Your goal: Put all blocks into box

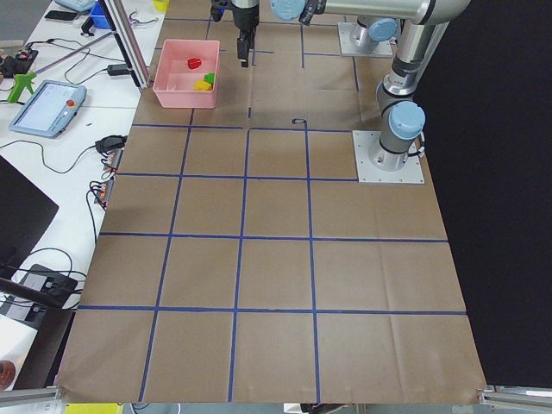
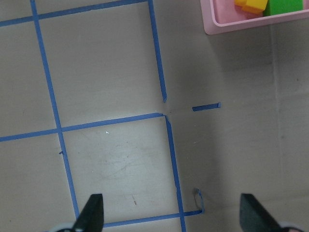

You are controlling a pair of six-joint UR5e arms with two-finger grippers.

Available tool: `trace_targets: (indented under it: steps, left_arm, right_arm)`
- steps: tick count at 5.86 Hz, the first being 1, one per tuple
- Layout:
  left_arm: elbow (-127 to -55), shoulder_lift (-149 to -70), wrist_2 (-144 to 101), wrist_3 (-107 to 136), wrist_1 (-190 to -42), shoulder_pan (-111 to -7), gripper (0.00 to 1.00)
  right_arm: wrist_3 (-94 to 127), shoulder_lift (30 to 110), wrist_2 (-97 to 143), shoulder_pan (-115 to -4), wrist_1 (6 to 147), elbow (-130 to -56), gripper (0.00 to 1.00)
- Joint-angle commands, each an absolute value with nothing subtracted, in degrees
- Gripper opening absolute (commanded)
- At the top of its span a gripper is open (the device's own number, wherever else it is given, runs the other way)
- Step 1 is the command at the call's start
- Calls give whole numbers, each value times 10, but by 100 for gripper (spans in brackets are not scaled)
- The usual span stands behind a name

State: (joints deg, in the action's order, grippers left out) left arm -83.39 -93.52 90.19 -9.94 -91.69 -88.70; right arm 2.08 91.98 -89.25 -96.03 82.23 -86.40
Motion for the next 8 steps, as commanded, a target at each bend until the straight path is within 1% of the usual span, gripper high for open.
trace_targets:
  steps: [1,3,8]
  left_arm:
    - [-838,-932,904,-82,-918,-888,100]
    - [-843,-932,904,-78,-916,-888,100]
    - [-842,-932,900,-45,-916,-889,100]
  right_arm:
    - [18,919,-895,-951,819,-866,100]
    - [18,931,-894,-934,817,-906,100]
    - [20,934,-909,-923,819,-907,100]
